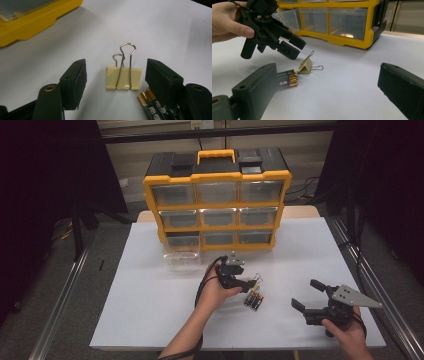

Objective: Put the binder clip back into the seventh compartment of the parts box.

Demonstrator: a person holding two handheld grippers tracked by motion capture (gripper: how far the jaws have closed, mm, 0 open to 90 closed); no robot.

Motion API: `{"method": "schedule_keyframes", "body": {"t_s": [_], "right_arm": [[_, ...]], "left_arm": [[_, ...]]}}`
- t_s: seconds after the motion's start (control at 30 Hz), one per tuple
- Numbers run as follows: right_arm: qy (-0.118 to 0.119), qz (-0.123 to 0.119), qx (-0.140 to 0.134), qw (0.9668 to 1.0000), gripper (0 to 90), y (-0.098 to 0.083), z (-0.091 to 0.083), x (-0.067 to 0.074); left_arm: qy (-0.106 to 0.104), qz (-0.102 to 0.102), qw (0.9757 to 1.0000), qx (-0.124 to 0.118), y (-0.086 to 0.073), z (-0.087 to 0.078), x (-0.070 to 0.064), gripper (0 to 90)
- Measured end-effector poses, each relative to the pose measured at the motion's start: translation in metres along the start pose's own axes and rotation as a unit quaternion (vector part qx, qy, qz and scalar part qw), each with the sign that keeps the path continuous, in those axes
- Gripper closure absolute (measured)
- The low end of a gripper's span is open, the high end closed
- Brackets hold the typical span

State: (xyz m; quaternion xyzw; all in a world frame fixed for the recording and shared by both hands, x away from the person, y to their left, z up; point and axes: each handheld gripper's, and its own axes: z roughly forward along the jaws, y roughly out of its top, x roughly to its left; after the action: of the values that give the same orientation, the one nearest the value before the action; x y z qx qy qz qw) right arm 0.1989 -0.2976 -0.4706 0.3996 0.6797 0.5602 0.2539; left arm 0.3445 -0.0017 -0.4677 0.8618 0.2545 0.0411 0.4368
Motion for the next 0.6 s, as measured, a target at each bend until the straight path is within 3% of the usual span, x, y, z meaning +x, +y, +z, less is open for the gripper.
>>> {"method": "schedule_keyframes", "body": {"t_s": [0.1, 0.23, 0.53, 0.6], "right_arm": [[0.003, -0.002, 0.001, 1.0000, 2.4, 0.000, 0.000, 0.000], [-0.001, 0.004, -0.002, 1.0000, 2.4, 0.000, 0.001, 0.001], [-0.001, -0.001, -0.001, 1.0000, 2.4, 0.000, 0.000, 0.000], [-0.003, 0.005, -0.003, 1.0000, 2.4, 0.000, 0.000, 0.000]], "left_arm": [[0.000, 0.007, 0.9999, 0.014, -0.001, 0.003, 0.000, 33.9], [-0.006, -0.001, 0.9999, 0.010, -0.002, 0.010, -0.003, 33.1], [-0.006, 0.008, 0.9997, 0.024, 0.000, 0.019, -0.003, 34.3], [-0.009, 0.001, 0.9997, 0.023, 0.000, 0.020, -0.004, 35.7]]}}
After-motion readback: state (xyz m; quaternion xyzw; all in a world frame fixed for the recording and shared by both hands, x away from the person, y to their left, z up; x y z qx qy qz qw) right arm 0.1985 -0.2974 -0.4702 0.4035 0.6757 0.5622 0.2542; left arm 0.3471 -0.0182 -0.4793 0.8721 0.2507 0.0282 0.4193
